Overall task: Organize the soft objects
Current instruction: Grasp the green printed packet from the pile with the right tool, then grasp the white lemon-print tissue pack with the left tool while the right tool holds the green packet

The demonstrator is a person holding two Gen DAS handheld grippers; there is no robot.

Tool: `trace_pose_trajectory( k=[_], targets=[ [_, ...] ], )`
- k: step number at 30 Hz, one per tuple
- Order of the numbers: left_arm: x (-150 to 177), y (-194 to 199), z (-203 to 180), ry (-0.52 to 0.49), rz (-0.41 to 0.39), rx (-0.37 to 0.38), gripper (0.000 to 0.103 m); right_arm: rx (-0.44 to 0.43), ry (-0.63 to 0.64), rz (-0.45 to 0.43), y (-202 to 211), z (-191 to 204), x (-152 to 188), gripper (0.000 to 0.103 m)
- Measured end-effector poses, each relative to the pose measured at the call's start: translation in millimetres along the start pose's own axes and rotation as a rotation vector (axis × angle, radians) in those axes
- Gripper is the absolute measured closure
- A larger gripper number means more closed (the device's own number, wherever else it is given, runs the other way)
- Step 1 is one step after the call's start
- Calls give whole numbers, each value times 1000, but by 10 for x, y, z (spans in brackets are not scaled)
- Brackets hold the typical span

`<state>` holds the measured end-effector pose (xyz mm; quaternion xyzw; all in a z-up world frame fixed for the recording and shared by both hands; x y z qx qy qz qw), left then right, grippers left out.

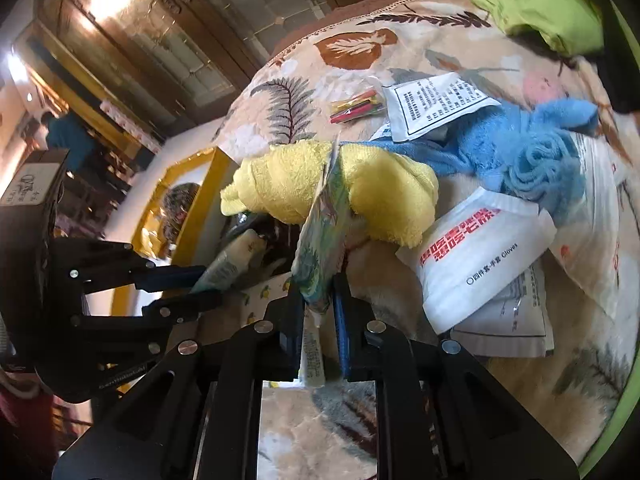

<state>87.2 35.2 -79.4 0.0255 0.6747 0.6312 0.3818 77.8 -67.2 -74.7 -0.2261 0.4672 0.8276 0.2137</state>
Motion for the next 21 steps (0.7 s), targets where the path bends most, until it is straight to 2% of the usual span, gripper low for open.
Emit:
trace_pose_trajectory(
  k=[8,14,18,21],
  targets=[
    [-119,265,99,108,-88,53,89,-75,-45,-28,216,170,-130,91],
    [-143,491,339,148,-138,14,89,-143,-26,-42,301,531,-269,91],
    [-74,574,632,191,-149,-33,89,-177,0,-36,224,792,-352,91],
    [9,617,725,216,-146,-40,89,-186,24,-21,92,972,-384,91]
  ],
)
Point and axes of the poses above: each gripper's, at about its wrist camera, not at the fingertips, and y roughly against the way its jaws point, z to its left, x to its underside, the point moved 9 cm from there along -y, roughly the way its jaws point, and after that the axes turned 11 degrees about -z, right-handed, at the moved point
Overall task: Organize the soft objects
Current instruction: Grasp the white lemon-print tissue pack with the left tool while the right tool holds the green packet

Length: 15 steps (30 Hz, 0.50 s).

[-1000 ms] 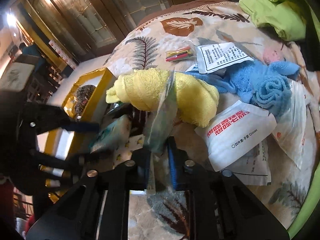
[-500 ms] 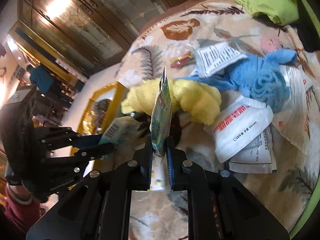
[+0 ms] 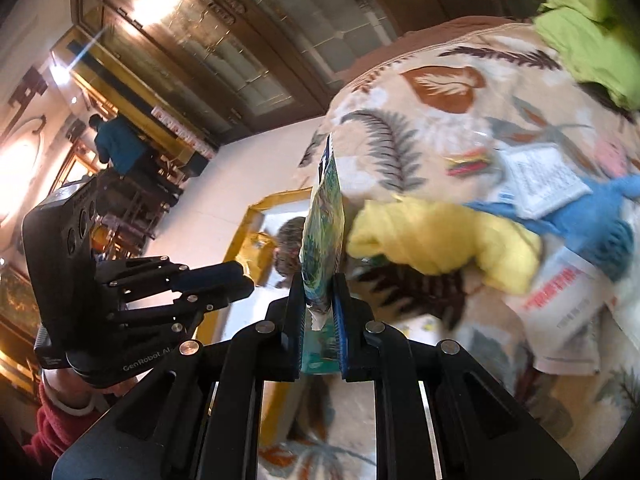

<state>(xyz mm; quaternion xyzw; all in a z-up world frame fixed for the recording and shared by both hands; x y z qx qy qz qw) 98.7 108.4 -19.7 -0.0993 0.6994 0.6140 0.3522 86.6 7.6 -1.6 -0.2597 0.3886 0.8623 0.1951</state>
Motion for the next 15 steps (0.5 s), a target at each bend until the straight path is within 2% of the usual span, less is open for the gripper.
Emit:
trace_pose_trajectory(
  k=[6,9,10,11,13,15],
  targets=[
    [86,-30,-435,3,38,117,87,10,13,4,-2,1,32,91],
    [38,-163,-611,-22,55,111,69,29,-5,6,63,-144,68,91],
    [35,-199,-638,-40,62,102,61,35,-11,4,94,-188,79,91],
    [46,-251,-709,-84,79,100,58,43,-24,0,154,-268,84,91],
    [108,-276,-866,-161,99,141,57,57,-40,-11,271,-393,76,91],
    [210,-339,-1012,-218,150,188,46,65,-57,-18,369,-503,72,91]
  ],
)
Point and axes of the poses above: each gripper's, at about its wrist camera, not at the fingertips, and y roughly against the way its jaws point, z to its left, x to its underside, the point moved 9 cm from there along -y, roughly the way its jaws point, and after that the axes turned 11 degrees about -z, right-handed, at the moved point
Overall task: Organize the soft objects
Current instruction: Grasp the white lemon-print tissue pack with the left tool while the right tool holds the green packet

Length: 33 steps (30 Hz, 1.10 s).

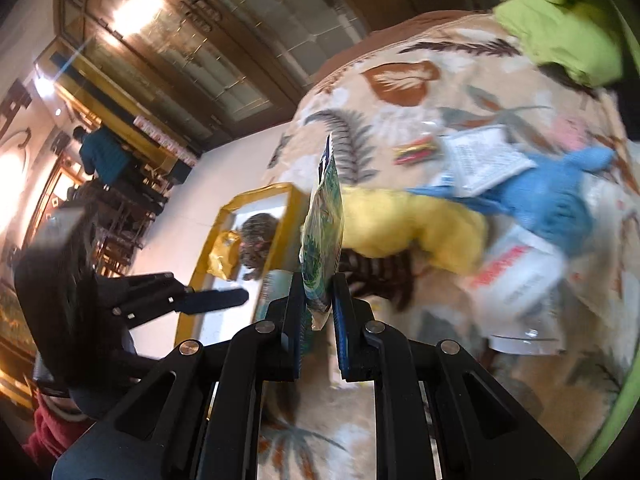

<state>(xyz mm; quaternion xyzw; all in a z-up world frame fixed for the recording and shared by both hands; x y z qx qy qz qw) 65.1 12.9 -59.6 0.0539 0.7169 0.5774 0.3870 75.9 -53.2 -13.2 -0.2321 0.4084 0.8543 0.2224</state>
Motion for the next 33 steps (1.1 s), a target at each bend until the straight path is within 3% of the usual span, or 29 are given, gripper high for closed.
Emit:
trace_pose_trajectory(
  k=[1,6,10,13,19,22,23,25,28,31,33],
  targets=[
    [32,-65,-42,-5,27,8,39,7,-11,-8,47,-68,-11,91],
    [-44,-239,-137,-38,8,-11,39,11,-58,-25,136,-230,-26,91],
    [-5,-393,-245,-96,65,61,30,8,-54,-27,170,-237,-15,91],
    [36,-537,-284,-104,108,107,30,8,-69,-33,173,-280,-44,91],
    [-25,-696,-268,-111,100,88,30,13,-75,-25,125,-325,-21,91],
    [-47,-674,-226,-55,77,84,44,19,-83,-25,131,-351,-14,91],
    [-54,-645,-228,-47,67,95,56,23,-88,-24,135,-369,-10,91],
    [-44,-562,-256,-47,50,102,66,25,-96,-25,146,-380,-8,91],
    [-2,-571,-263,-105,66,32,65,26,-97,-31,176,-373,-11,91],
    [-42,-504,-301,-135,38,23,60,19,-92,-33,205,-339,-17,91],
    [-96,-478,-333,-162,31,17,45,18,-83,-37,216,-321,-26,91]
  ],
)
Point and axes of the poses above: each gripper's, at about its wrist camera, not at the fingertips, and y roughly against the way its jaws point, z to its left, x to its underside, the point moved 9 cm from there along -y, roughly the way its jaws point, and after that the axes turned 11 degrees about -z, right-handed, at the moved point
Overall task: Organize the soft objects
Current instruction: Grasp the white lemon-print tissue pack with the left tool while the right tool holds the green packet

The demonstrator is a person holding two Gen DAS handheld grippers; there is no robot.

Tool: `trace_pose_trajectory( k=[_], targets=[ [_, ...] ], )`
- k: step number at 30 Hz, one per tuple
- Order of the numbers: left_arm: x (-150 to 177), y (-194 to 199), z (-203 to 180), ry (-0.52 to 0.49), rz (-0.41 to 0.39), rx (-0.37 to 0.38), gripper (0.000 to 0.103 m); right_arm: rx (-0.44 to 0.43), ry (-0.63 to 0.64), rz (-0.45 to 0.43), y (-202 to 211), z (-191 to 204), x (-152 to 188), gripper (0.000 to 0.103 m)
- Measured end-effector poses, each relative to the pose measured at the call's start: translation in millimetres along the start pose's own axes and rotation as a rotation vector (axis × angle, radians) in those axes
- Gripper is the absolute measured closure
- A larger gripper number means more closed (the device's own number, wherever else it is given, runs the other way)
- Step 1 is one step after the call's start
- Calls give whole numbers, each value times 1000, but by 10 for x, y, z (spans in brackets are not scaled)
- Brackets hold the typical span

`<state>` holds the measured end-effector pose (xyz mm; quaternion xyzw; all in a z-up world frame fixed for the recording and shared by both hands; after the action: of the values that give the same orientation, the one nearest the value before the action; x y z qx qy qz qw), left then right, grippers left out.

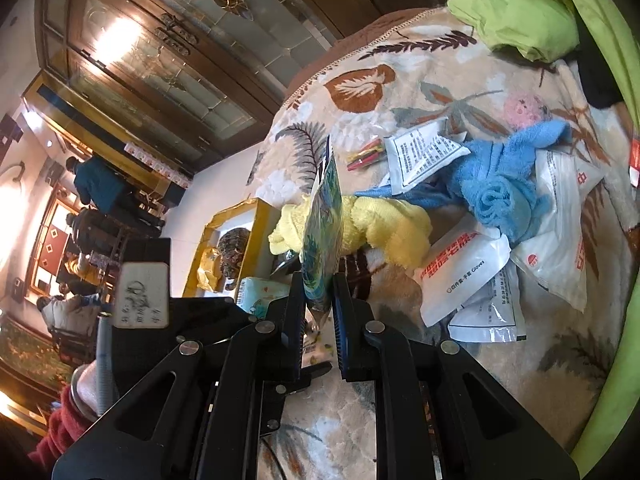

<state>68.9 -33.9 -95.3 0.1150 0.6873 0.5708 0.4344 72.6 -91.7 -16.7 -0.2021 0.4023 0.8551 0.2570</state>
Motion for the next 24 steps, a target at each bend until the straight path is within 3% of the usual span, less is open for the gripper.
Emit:
trace_pose_trajectory(
  k=[1,2,5,9,11,13,15,16,19,24],
  targets=[
    [5,-7,1,-21,11,-16,29,-1,-3,1,-3,0,-2,91],
    [8,-20,-5,-41,22,-29,24,-2,-8,2,-2,-5,-3,91],
    [12,-87,49,-102,54,-38,23,0,-20,0,-1,-41,-7,91],
    [67,-310,158,-53,126,22,23,2,-28,5,-13,-80,-9,91],
    [41,-368,192,-73,124,-14,23,3,-34,6,-18,-91,-10,91],
    [17,-360,131,-45,108,32,24,5,-32,7,-18,-102,-16,91],
    [3,-342,160,34,94,50,31,7,-32,5,-19,-111,-23,91],
    [-4,-330,220,55,87,26,51,8,-32,4,-16,-116,-28,91],
    [23,-213,362,154,59,29,83,10,-33,-1,5,-113,-36,91],
    [173,125,388,187,3,-1,83,-4,-24,-2,16,-20,-32,91]
  ],
)
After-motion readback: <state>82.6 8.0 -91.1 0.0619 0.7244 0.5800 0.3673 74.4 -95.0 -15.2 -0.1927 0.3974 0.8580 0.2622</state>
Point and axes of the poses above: each gripper's, at about its wrist camera, not at the fingertips, and y roughly against the way its jaws point, z to its left, x to its underside, the point moved 9 cm from there along -y, roughly the way its jaws point, and after that the axes turned 11 degrees about -z, right-handed, at the moved point
